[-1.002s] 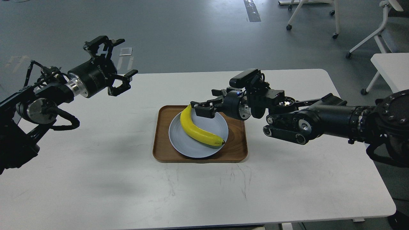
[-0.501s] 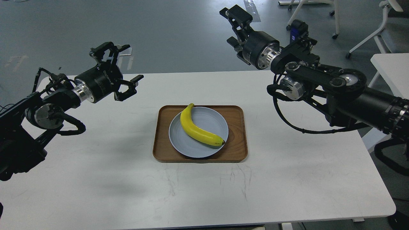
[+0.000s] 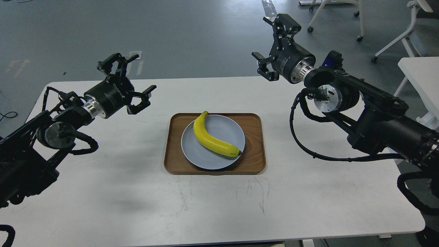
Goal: Place banana on plate with both arms
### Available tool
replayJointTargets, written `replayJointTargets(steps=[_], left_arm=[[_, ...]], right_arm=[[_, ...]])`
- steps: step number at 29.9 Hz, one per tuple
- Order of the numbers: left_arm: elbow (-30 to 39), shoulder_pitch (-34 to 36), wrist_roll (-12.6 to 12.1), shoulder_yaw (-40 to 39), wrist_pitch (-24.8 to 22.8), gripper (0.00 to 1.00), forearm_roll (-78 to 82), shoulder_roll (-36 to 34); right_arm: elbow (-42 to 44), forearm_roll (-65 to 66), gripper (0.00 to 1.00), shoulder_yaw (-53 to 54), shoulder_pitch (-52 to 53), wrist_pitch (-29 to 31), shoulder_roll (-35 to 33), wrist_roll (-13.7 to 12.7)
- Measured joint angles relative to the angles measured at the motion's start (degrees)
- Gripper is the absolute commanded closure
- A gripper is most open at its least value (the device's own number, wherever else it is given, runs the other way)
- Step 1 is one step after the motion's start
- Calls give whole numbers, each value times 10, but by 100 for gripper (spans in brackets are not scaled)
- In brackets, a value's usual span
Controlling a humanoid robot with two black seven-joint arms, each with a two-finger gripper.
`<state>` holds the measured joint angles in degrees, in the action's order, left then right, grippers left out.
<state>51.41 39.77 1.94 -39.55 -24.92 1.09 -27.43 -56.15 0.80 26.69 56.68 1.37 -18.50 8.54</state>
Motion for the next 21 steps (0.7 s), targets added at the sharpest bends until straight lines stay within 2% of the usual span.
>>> replayJointTargets(steps=[16, 21], left_arm=[[1, 3, -3, -20, -6, 2, 0, -6], [-7, 7, -3, -20, -6, 2, 0, -4]], right_arm=[[-26, -18, 0, 39, -42, 33, -22, -5], [-32, -18, 0, 39, -46, 43, -33, -15]])
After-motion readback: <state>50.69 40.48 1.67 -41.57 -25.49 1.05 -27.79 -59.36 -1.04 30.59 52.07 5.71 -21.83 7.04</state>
